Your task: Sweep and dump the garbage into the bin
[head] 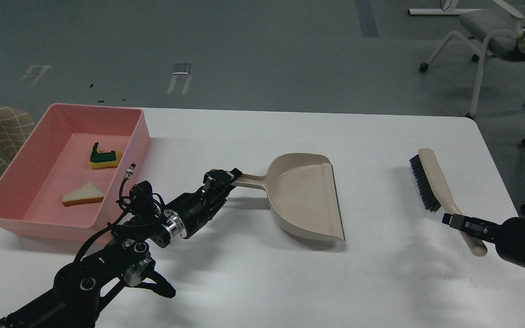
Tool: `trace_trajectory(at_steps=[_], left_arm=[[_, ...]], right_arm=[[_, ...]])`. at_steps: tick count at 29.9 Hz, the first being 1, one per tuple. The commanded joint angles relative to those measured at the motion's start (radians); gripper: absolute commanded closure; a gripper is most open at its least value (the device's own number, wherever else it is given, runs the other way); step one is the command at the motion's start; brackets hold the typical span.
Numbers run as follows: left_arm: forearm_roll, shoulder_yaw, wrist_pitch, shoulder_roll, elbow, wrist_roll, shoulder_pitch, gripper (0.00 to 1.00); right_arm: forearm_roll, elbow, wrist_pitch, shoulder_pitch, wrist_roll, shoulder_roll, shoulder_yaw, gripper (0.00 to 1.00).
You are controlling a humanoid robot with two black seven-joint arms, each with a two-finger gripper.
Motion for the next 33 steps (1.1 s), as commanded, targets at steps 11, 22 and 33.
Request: trace_trajectory(at_steps=[11, 22, 33], left_arm=[[-0.014, -0.018, -0.005, 0.045, -0.013, 0.002, -0.007, 0.17], [-0.016, -0.027, -0.003, 0.106, -0.02, 0.0, -0.007, 0.17], [-0.025, -0.07, -0.005, 0.144, -0.033, 0.002, -0.014, 0.16]], right_arm=[[-0.007, 0.027, 0.0, 0.023, 0.0, 0.036, -0.055, 1.0], [-0.01, 0.021, 0.0, 0.024, -0.02, 0.073, -0.052, 0.7], [-0.002, 0.035, 0.0, 0.024, -0.022, 0.065, -0.038, 0.47]])
